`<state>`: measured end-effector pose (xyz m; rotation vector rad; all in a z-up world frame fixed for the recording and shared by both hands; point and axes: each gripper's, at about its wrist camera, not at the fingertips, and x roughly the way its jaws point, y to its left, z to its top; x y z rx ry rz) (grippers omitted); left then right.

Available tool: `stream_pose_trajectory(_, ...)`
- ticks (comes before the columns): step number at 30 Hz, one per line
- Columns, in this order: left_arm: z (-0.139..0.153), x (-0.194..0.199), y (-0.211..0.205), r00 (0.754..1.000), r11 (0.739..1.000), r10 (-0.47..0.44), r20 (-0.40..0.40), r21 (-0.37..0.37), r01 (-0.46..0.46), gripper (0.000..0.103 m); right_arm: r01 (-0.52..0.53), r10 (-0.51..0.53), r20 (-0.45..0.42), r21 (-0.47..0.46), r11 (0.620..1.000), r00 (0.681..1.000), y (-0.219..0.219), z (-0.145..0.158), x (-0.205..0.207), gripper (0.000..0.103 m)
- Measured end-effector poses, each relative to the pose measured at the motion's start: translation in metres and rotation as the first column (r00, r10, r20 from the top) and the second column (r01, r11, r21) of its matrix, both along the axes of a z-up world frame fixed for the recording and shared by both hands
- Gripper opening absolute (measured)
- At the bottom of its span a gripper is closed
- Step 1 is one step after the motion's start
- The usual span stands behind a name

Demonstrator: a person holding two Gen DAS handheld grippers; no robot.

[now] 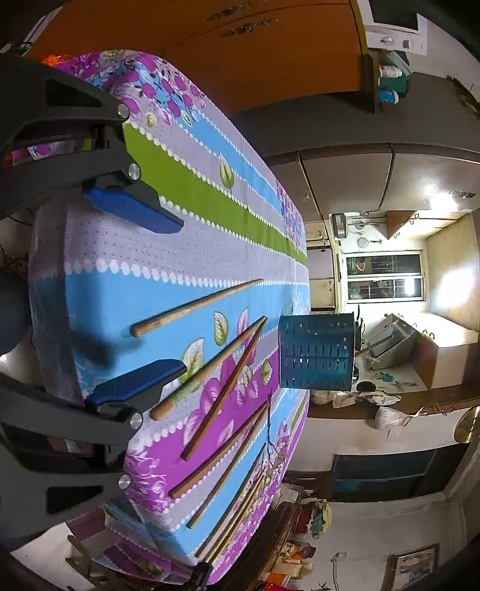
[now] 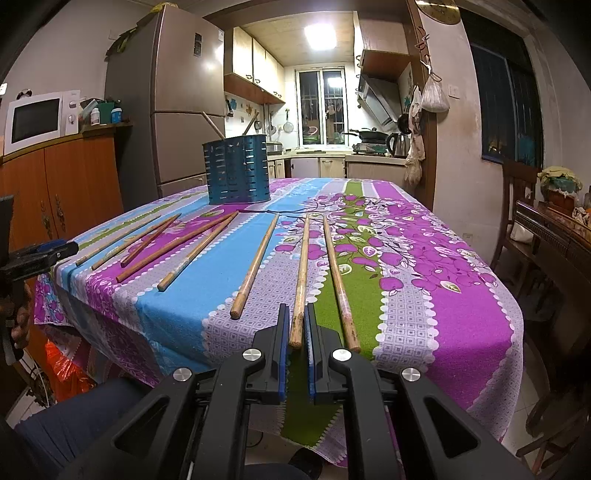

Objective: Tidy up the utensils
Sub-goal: 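Withdraw both grippers from the holder back toward the loose chopsticks, then grasp a chopstick with the right gripper while the left gripper grasps another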

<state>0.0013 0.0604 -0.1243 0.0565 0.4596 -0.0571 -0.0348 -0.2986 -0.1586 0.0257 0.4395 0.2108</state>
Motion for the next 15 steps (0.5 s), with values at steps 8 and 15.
stream_pose_trajectory(8, -0.012, -0.011, -0.009, 1.0, 1.0, -0.006, 0.016, 0.024, 0.006, 0.067, 0.004, -0.004, 0.004, 0.002, 1.0, 1.0, 0.0, 0.0, -0.001, 0.01)
stream_pose_trajectory(15, -0.019, 0.006, -0.014, 1.0, 1.0, -0.021, -0.005, 0.001, 0.021, 0.021, 0.01, -0.01, 0.0, -0.004, 1.0, 1.0, 0.0, -0.001, -0.001, 0.01)
